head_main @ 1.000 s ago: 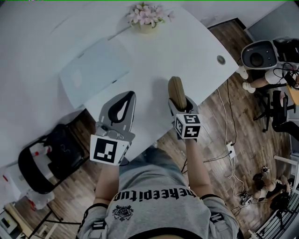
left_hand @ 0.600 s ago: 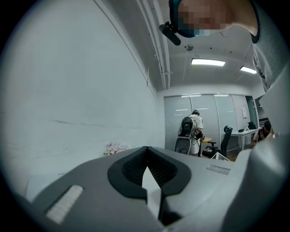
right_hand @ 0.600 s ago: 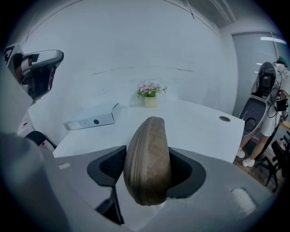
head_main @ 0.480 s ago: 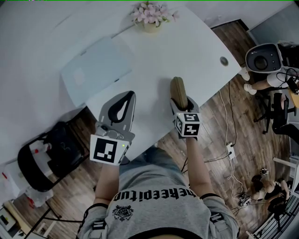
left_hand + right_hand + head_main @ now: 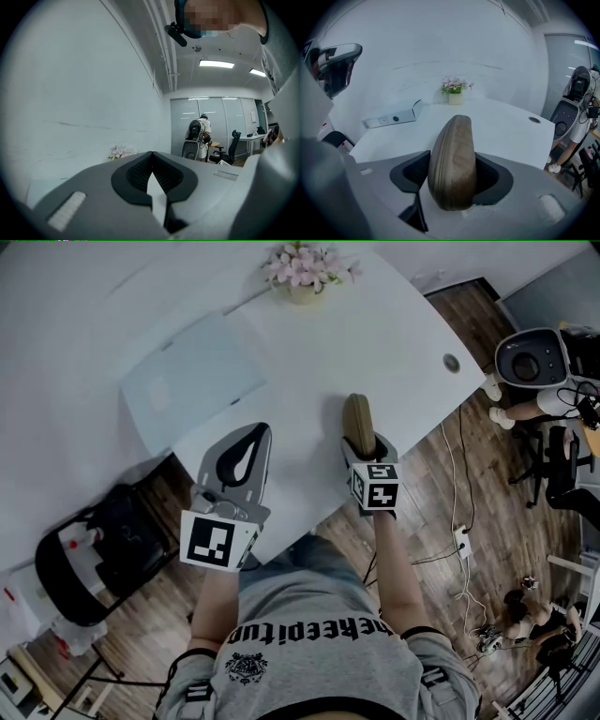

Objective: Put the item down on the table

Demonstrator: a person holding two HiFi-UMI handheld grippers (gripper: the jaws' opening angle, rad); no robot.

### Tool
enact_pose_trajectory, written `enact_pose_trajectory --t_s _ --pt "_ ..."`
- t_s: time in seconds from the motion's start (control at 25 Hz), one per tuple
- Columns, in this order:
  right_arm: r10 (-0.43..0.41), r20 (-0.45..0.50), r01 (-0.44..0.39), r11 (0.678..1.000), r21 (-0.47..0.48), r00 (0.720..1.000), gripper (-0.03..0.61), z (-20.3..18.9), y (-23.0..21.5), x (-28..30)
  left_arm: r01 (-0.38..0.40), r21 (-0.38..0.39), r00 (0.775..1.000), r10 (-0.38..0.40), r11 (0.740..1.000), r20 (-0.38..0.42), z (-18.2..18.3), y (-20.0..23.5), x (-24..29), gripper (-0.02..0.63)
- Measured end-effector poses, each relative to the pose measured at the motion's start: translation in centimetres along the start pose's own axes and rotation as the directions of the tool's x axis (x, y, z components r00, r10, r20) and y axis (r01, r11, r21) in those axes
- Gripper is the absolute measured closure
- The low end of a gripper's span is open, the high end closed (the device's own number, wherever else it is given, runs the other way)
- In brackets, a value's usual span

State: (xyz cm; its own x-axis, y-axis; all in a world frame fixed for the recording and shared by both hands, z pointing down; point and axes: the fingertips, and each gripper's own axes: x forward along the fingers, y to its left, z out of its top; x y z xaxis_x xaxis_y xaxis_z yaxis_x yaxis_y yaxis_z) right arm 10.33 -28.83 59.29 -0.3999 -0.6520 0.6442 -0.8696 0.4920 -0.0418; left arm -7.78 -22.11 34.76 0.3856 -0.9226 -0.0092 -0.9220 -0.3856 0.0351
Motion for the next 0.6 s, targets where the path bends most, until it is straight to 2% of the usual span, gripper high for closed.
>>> enact_pose_trajectory --t_s 0.36,0.6 --pt "-0.005 -0.027 0.005 1.0 -0.013 1.0 0.295 -0.1 0.3 0.1 0.035 -0.005 0.999 -0.035 0.999 0.001 -0.1 0.0 0.7 0.595" --pt "0.0 -0.002 0.0 1.0 0.008 1.0 0.293 0.5 0.7 -0.6 0.068 -0.002 0.998 -0.068 0.998 -0.005 -0.3 -0.1 1.3 0.595"
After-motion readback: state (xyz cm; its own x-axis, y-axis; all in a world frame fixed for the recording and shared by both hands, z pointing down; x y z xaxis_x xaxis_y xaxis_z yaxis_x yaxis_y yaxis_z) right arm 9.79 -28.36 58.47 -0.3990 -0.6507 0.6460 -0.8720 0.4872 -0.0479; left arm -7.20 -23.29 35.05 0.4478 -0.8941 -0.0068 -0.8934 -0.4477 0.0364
